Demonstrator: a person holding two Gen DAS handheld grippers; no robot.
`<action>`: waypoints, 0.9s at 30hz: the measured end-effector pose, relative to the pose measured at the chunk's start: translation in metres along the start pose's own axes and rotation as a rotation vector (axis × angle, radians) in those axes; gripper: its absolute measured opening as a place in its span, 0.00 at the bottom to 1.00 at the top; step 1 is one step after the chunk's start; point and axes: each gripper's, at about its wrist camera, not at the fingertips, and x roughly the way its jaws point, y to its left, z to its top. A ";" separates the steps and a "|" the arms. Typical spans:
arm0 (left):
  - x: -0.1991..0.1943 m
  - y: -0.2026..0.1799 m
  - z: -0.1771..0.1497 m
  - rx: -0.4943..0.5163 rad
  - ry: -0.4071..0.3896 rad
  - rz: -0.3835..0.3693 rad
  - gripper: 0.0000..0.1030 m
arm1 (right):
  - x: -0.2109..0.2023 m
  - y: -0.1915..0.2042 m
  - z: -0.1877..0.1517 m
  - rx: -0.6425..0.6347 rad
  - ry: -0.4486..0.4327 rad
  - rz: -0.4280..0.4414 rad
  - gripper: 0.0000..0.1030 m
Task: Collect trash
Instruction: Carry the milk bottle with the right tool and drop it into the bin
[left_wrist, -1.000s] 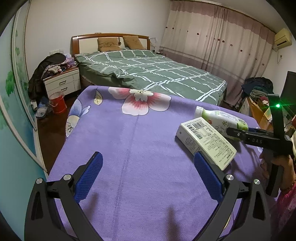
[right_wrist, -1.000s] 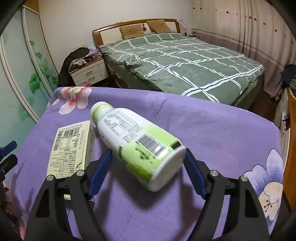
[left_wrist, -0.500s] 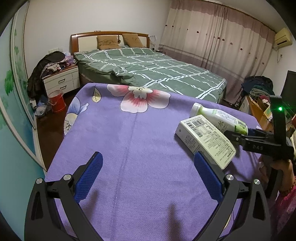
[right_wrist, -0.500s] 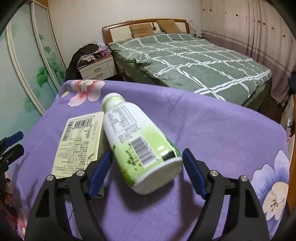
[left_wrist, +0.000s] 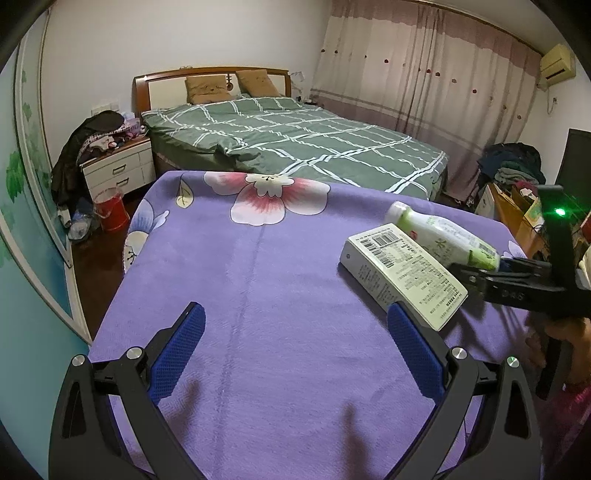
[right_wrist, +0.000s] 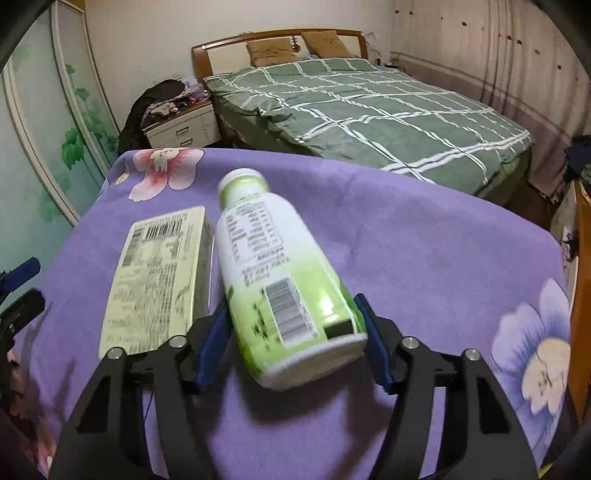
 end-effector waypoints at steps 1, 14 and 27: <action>-0.001 -0.001 0.000 0.003 -0.001 -0.001 0.94 | -0.009 0.000 -0.005 0.004 -0.011 -0.011 0.56; -0.010 -0.014 -0.003 0.054 -0.034 0.000 0.94 | -0.139 -0.009 -0.090 0.121 -0.224 -0.079 0.48; -0.010 -0.022 -0.006 0.084 -0.030 -0.009 0.94 | -0.242 -0.073 -0.183 0.395 -0.401 -0.221 0.47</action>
